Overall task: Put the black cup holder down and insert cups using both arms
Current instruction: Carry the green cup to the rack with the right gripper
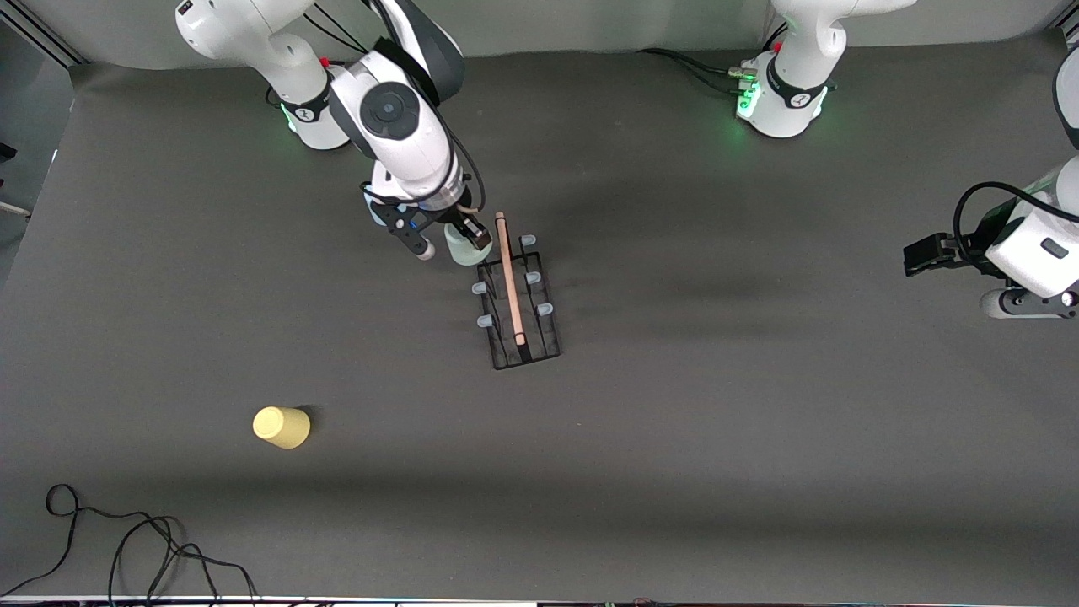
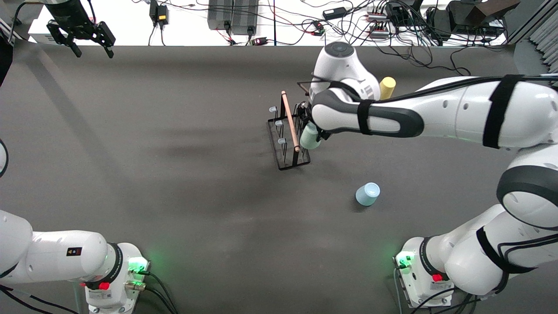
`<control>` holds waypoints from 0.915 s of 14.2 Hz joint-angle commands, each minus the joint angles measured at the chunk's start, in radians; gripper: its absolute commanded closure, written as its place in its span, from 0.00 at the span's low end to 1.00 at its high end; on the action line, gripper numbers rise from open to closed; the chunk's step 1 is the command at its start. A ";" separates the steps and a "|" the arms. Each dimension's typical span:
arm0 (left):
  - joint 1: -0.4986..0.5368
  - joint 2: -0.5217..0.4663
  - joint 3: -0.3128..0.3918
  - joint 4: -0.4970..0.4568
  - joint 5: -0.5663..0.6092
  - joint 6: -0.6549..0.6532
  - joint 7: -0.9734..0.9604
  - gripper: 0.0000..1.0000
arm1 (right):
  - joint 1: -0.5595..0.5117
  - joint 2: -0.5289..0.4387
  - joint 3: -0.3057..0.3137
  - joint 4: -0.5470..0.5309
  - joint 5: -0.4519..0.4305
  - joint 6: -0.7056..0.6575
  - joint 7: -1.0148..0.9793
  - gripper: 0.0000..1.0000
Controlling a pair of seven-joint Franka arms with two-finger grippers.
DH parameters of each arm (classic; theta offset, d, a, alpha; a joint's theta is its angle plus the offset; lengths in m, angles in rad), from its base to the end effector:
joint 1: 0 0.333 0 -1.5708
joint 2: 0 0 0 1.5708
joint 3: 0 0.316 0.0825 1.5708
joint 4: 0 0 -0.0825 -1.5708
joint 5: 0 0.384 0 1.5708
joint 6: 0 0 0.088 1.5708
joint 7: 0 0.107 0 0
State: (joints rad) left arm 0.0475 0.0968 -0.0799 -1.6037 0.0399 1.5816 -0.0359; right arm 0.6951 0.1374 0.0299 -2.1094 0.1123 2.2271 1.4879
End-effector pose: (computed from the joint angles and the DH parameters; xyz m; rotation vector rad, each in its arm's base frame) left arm 0.5786 -0.0126 0.5552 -3.1001 -0.0010 0.1822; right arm 0.4186 0.3752 0.3503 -2.8486 1.2595 0.1425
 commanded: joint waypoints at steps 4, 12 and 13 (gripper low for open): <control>0.006 -0.011 -0.001 -0.004 -0.011 -0.002 0.019 0.01 | 0.046 0.080 -0.016 -0.004 0.010 0.094 0.031 0.60; 0.006 -0.011 -0.001 -0.002 -0.011 -0.002 0.019 0.01 | 0.034 0.053 -0.079 0.265 -0.005 -0.278 0.006 0.00; 0.006 -0.011 -0.001 -0.002 -0.011 -0.002 0.019 0.01 | 0.034 0.057 -0.108 0.332 -0.005 -0.349 -0.030 0.00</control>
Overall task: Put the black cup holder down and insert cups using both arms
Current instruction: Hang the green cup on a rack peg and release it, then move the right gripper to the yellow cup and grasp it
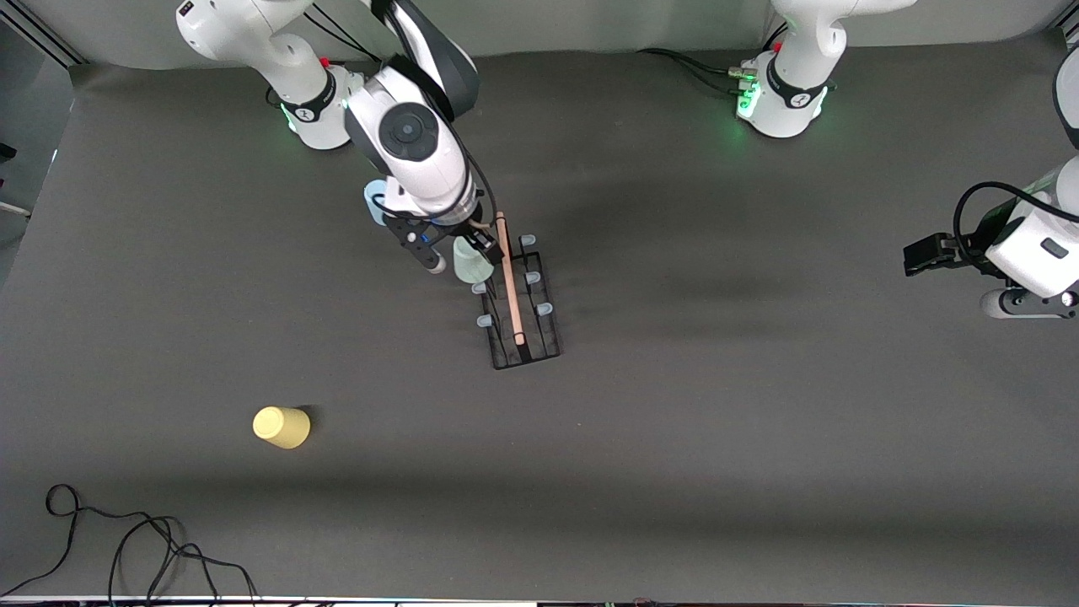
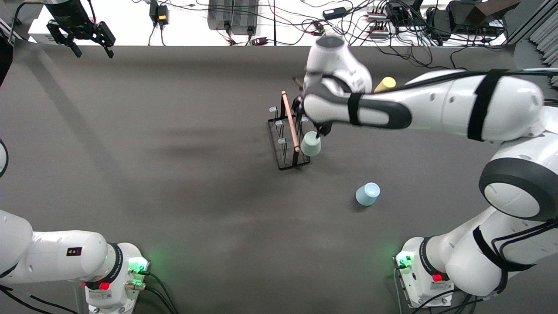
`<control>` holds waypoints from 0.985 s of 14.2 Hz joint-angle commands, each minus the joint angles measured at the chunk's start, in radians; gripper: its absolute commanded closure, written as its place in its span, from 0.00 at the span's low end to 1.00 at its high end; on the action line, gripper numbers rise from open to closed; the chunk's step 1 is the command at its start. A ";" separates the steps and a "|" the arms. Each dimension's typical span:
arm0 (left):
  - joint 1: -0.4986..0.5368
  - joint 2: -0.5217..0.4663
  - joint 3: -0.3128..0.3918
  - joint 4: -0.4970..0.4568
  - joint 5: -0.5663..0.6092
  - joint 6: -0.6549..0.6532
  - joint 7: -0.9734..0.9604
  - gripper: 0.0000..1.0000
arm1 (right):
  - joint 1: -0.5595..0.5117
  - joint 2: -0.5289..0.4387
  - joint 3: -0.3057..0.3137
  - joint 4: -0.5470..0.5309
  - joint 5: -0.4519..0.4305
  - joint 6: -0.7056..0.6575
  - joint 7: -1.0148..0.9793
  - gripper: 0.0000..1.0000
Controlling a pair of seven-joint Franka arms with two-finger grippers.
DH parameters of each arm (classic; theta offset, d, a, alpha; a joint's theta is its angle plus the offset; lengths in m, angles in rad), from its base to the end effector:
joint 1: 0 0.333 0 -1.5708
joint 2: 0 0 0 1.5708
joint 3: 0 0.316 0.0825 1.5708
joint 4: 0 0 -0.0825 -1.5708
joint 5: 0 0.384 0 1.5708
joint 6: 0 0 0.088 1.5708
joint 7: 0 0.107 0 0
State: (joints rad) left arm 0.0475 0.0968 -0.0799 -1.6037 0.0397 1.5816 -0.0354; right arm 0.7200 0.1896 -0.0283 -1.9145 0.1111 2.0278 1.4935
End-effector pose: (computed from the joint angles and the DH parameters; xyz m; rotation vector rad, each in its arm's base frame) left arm 0.5786 -0.0126 0.5552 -3.1004 -0.0002 0.1823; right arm 0.4522 0.3836 0.3905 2.8317 -1.2890 -0.1823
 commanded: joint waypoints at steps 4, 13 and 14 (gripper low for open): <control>0.006 -0.011 -0.001 -0.002 -0.011 -0.002 0.019 0.01 | 0.009 0.013 -0.217 0.250 -0.005 -0.259 -0.413 0.00; 0.006 -0.011 -0.001 -0.002 -0.011 -0.003 0.019 0.01 | -0.244 0.241 -0.495 0.462 0.051 -0.241 -1.459 0.00; 0.006 -0.011 -0.001 -0.002 -0.011 -0.005 0.019 0.01 | -0.257 0.263 -0.495 0.465 0.082 -0.206 -1.522 0.00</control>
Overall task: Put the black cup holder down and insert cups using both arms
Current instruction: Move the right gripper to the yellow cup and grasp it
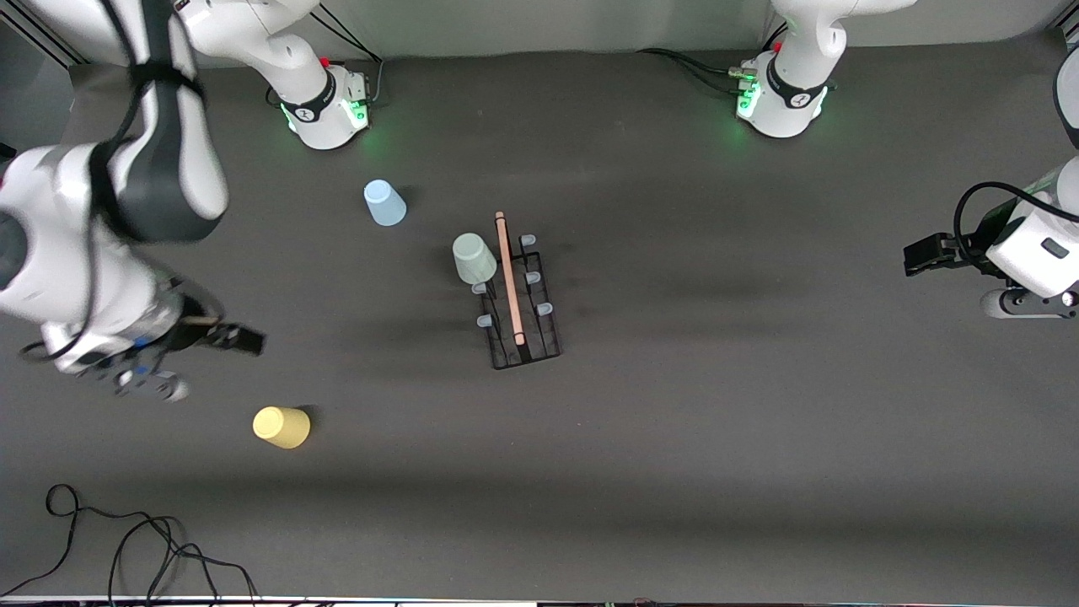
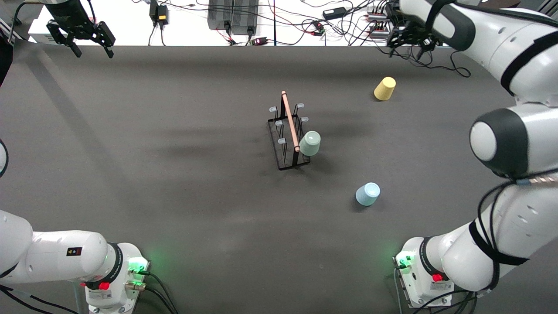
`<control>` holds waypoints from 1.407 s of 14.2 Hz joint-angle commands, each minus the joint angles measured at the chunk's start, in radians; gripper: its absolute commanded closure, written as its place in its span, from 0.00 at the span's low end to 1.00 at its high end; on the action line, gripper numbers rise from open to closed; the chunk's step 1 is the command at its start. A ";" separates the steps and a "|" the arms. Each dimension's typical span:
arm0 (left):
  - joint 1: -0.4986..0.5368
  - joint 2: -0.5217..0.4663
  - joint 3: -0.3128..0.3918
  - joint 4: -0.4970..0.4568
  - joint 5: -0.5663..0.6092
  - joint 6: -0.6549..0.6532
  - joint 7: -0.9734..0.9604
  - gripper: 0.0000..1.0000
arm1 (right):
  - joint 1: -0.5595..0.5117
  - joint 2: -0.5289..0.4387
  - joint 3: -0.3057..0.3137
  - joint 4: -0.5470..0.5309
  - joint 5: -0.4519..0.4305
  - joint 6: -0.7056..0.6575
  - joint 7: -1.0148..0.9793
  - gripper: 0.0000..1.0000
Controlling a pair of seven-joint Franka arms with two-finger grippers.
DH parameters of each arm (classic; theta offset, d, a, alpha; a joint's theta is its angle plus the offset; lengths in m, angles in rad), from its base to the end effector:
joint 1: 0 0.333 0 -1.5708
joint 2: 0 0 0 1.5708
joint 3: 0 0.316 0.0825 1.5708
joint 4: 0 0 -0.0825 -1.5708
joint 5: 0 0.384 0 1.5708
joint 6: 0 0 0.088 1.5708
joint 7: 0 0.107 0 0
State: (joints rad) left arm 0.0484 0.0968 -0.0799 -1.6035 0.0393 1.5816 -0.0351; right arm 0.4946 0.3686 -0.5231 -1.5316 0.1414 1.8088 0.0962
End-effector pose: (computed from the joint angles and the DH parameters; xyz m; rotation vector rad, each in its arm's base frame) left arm 0.5786 -0.0121 0.5553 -3.1008 -0.0012 0.1820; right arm 0.6535 0.0365 0.4638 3.0876 -0.2096 -0.0618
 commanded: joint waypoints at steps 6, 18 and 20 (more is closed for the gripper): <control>0.005 -0.011 -0.001 -0.003 -0.010 -0.005 0.018 0.01 | -0.060 0.298 0.000 0.067 0.243 0.243 -0.268 0.00; 0.005 -0.011 -0.001 -0.003 -0.010 -0.006 0.018 0.01 | -0.068 0.454 0.009 0.002 0.326 0.451 -0.372 0.12; 0.005 -0.011 -0.001 -0.003 -0.010 -0.006 0.018 0.01 | -0.071 0.445 0.009 -0.018 0.326 0.448 -0.372 0.47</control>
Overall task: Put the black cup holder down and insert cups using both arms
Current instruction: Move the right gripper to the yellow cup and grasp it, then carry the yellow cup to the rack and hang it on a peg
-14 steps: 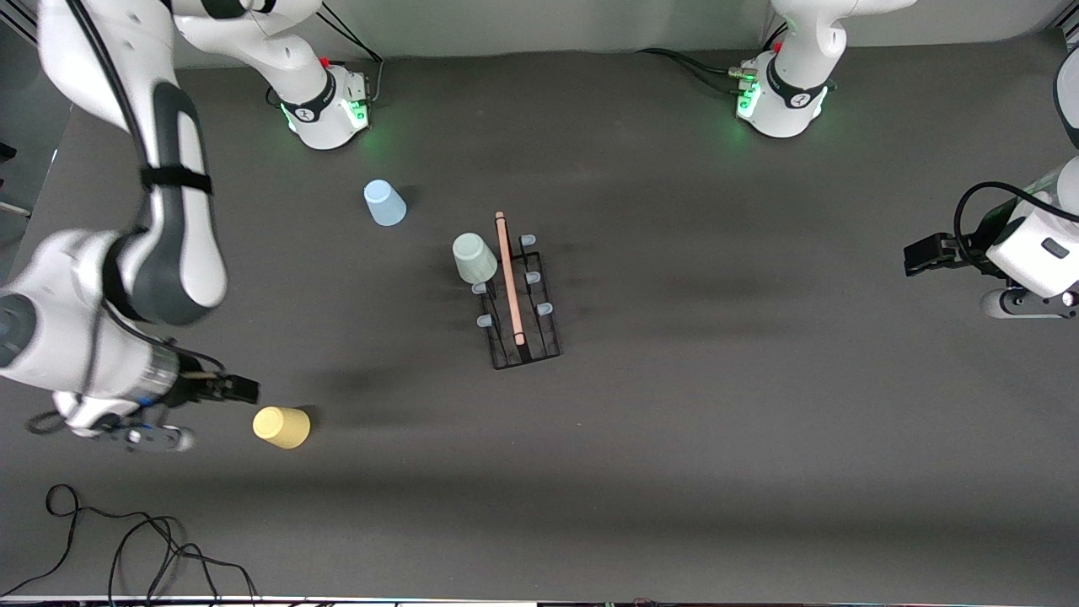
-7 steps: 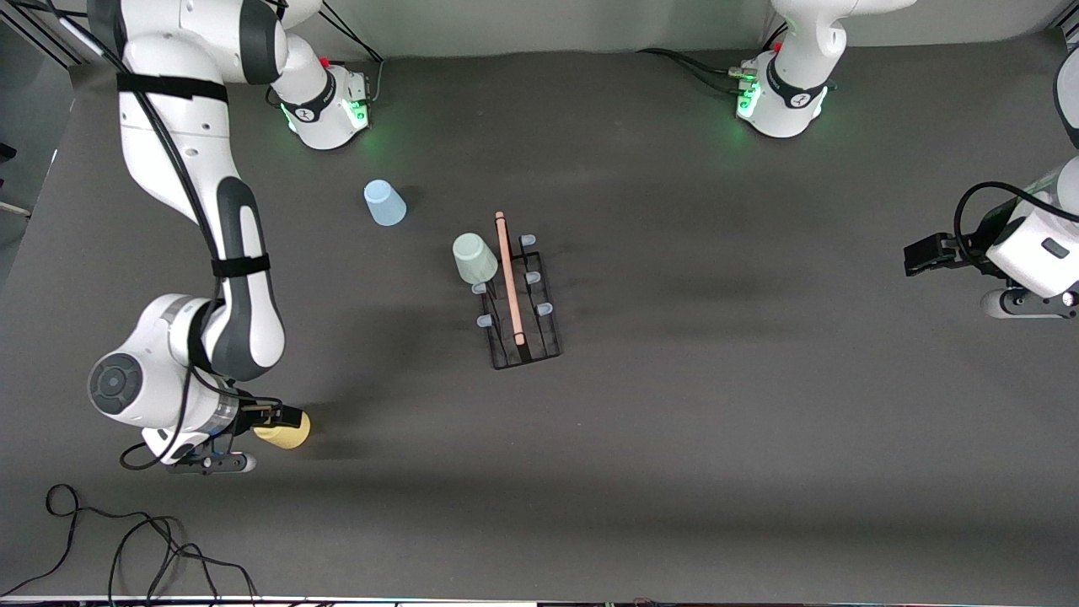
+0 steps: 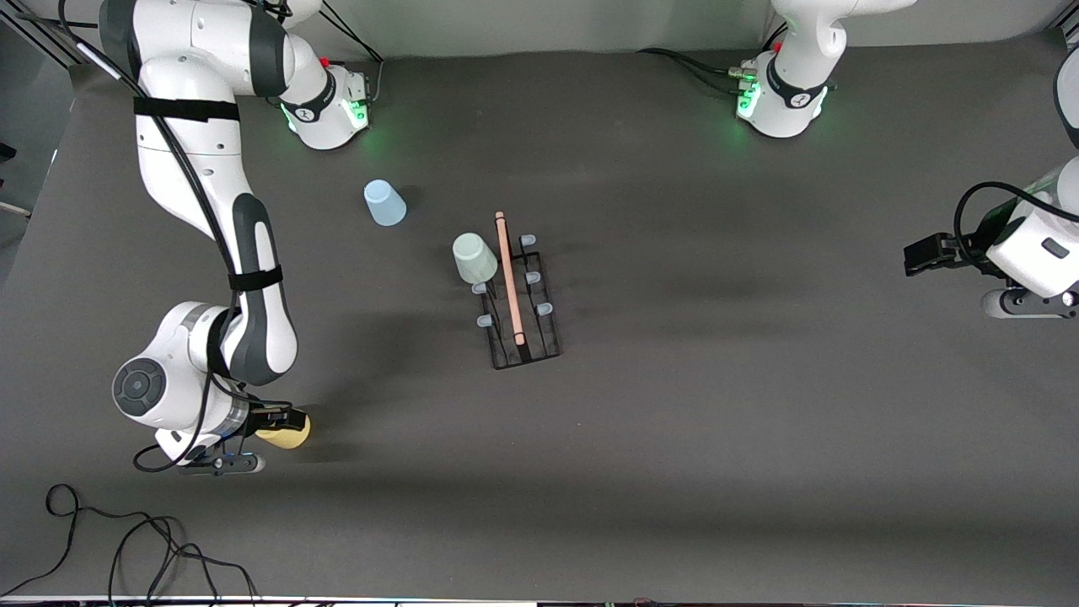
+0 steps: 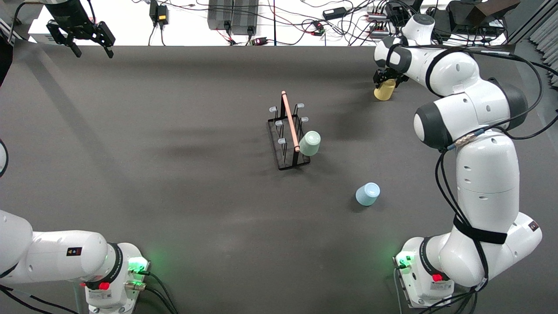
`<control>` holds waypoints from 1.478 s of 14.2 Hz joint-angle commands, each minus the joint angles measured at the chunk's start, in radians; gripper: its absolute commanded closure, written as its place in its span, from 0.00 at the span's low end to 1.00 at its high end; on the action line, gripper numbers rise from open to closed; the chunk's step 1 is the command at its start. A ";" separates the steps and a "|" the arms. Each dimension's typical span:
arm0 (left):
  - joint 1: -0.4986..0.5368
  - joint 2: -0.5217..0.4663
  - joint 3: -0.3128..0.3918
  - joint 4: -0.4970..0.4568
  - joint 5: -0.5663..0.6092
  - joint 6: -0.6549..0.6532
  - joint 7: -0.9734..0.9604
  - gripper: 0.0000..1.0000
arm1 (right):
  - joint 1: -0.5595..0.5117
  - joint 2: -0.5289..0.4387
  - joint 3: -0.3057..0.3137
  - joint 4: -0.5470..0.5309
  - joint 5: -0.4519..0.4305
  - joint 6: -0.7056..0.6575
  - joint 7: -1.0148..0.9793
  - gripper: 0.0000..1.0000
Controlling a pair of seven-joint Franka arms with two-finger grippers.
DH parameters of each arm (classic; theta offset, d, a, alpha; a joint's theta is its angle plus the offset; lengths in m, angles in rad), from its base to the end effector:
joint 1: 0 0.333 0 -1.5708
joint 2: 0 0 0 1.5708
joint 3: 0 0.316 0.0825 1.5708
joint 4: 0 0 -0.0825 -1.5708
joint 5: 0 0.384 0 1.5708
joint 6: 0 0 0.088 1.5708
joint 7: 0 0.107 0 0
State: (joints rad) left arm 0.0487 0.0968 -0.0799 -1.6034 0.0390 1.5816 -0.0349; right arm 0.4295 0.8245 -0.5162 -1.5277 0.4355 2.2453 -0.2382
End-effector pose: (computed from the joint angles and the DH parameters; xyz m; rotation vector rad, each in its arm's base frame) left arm 0.5787 -0.0120 0.5554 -3.1012 -0.0014 0.1819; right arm 0.7077 0.0104 0.2142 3.1069 0.0326 0.0190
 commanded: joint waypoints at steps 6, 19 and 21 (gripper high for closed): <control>0.005 -0.011 -0.001 -0.003 -0.010 -0.006 0.018 0.01 | 0.017 -0.232 -0.027 0.000 -0.042 -0.264 0.051 0.68; 0.005 -0.011 -0.001 -0.003 -0.010 -0.006 0.018 0.01 | 0.507 -0.441 -0.018 0.040 -0.210 -0.472 1.348 0.74; 0.005 -0.011 -0.001 -0.003 -0.010 -0.006 0.018 0.01 | 0.572 -0.420 -0.018 0.032 -0.192 -0.434 1.465 0.74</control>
State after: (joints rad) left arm 0.0499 0.0968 -0.0799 -1.6033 0.0389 1.5813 -0.0346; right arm 0.9610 0.3881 -0.5219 -1.4852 0.2283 1.7742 1.1171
